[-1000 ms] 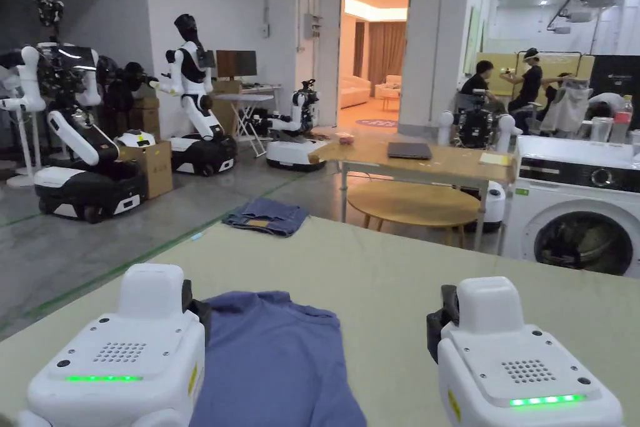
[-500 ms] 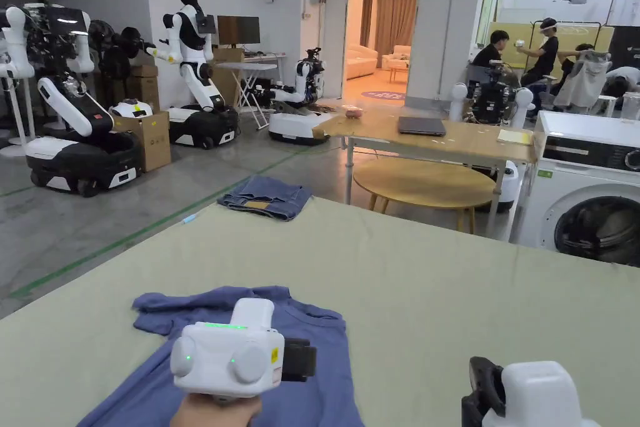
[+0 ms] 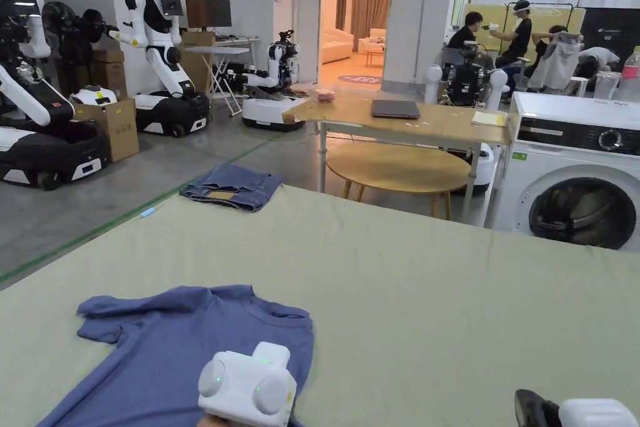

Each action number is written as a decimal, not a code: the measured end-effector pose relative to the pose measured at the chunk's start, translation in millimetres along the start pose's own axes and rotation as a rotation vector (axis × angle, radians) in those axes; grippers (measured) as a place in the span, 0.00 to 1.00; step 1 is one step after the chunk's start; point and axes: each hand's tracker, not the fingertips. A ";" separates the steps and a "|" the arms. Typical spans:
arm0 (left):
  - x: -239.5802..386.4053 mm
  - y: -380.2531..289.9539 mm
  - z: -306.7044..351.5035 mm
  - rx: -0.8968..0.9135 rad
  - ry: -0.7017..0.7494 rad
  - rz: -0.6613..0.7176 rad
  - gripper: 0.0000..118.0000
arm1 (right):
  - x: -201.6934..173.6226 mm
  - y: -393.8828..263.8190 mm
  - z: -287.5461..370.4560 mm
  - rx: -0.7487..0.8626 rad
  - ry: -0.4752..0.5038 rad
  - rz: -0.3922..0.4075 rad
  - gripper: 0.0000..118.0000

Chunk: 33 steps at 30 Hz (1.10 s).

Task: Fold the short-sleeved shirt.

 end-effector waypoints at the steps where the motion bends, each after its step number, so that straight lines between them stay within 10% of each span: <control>1: -3.3 1.8 -1.3 0.002 -0.062 0.018 0.00 | 5.8 1.2 4.2 0.008 -0.008 -0.006 0.00; 8: 70.7 36.4 68.8 0.209 -0.256 -0.033 0.00 | 79.3 1.5 52.1 0.016 -0.147 -0.065 0.00; 18: 373.6 28.1 202.2 0.373 -0.705 -0.506 0.00 | 193.9 -15.4 170.4 0.030 -0.423 -0.102 0.00; 23: 452.8 -31.5 166.9 0.249 -0.529 -0.751 0.00 | 228.7 -30.7 203.9 0.016 -0.507 -0.145 0.00; 29: 446.9 -59.2 120.5 0.135 -0.510 -0.663 0.00 | 236.3 -39.4 206.9 0.003 -0.520 -0.180 0.00; 31: 433.6 -57.8 126.5 0.168 -0.527 -0.618 0.17 | 231.8 -38.9 200.5 -0.007 -0.512 -0.169 0.00; 33: 410.2 -50.7 142.4 0.225 -0.532 -0.567 0.75 | 223.9 -37.5 195.5 -0.018 -0.493 -0.151 0.00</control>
